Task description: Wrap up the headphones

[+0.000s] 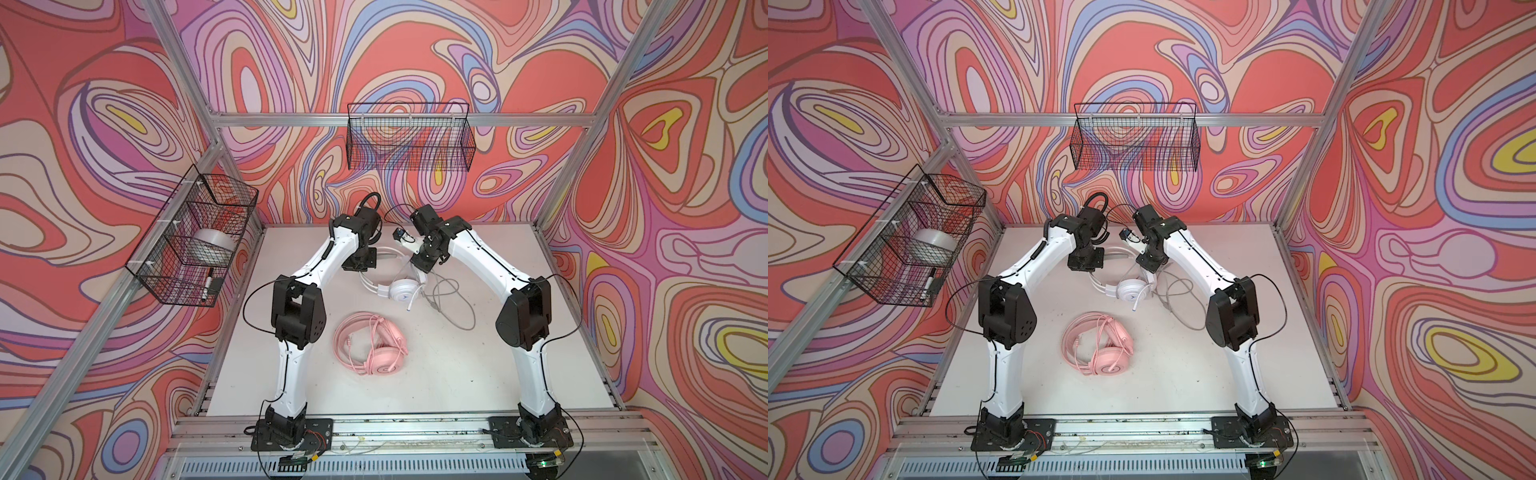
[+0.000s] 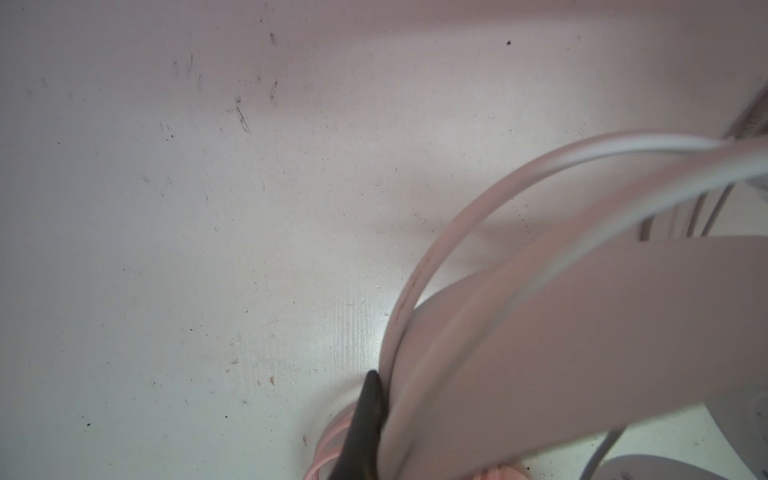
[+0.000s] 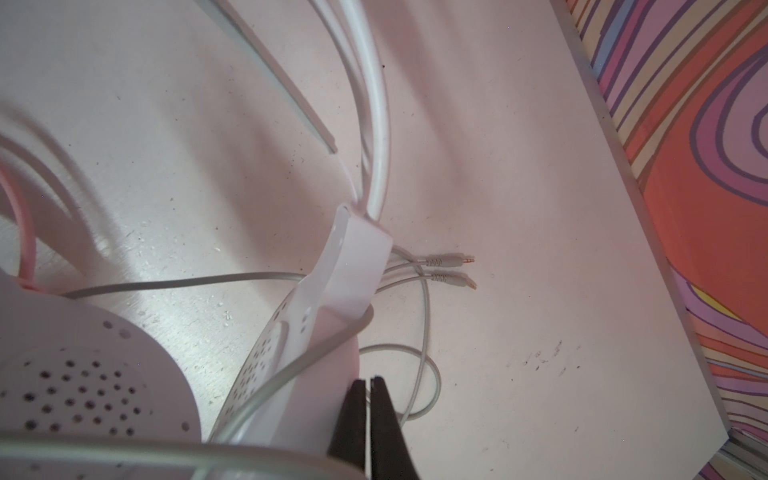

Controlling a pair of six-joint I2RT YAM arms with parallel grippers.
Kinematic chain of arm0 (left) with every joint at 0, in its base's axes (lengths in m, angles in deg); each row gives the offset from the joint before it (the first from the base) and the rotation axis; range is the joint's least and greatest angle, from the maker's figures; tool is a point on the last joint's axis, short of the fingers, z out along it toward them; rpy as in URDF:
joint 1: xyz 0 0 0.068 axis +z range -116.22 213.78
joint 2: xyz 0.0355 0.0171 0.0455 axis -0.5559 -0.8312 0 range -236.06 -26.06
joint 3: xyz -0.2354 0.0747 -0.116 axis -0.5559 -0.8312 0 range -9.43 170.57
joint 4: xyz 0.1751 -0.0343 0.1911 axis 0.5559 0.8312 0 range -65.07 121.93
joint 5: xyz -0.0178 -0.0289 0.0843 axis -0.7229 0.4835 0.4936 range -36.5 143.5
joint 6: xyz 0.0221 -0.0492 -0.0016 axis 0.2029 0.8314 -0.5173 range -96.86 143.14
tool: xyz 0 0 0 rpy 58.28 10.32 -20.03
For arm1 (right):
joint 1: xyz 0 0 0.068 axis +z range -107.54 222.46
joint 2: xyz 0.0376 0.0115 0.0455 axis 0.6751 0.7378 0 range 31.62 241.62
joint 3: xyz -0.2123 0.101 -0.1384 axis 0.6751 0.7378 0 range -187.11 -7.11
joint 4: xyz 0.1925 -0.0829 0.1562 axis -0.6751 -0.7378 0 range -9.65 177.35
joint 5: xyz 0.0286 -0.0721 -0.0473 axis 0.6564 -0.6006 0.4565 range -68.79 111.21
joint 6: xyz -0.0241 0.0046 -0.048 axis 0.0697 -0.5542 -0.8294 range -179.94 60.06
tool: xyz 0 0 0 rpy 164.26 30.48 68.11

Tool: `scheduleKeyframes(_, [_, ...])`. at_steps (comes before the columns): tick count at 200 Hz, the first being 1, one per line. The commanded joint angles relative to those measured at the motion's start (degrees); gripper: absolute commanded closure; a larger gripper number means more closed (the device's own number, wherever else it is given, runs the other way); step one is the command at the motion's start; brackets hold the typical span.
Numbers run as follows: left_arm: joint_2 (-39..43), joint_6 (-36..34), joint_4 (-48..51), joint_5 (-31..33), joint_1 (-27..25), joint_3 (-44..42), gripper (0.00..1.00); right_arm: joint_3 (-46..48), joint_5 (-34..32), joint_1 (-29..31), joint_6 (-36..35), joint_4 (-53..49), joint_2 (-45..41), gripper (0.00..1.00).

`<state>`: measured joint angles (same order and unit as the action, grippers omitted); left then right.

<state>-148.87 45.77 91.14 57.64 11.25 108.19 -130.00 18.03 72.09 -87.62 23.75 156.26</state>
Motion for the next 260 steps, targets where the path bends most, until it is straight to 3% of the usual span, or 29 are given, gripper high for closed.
scheduleKeyframes(1, [0.62,-2.41,2.89,-2.01,-0.55,1.57,1.00,-2.03,-2.50,-2.63,2.75,2.07,1.96,0.88])
scheduleKeyframes(34, [0.72,-2.81,2.69,-2.81,-0.51,1.56,1.00,-3.70,0.78,-4.55,5.31,0.81,3.90,0.83])
scheduleKeyframes(95, [1.46,-2.95,1.86,-5.23,-0.52,1.56,1.00,-0.07,13.79,-8.30,9.90,2.16,4.47,0.81])
scheduleKeyframes(151, [4.26,-1.83,0.13,-11.24,0.50,1.32,1.00,10.63,22.29,-11.81,15.21,9.65,1.42,0.81])
scheduleKeyframes(260, [10.14,4.88,-7.36,-22.60,4.54,-3.62,1.00,28.38,31.30,-13.98,23.21,22.02,-3.90,0.81])
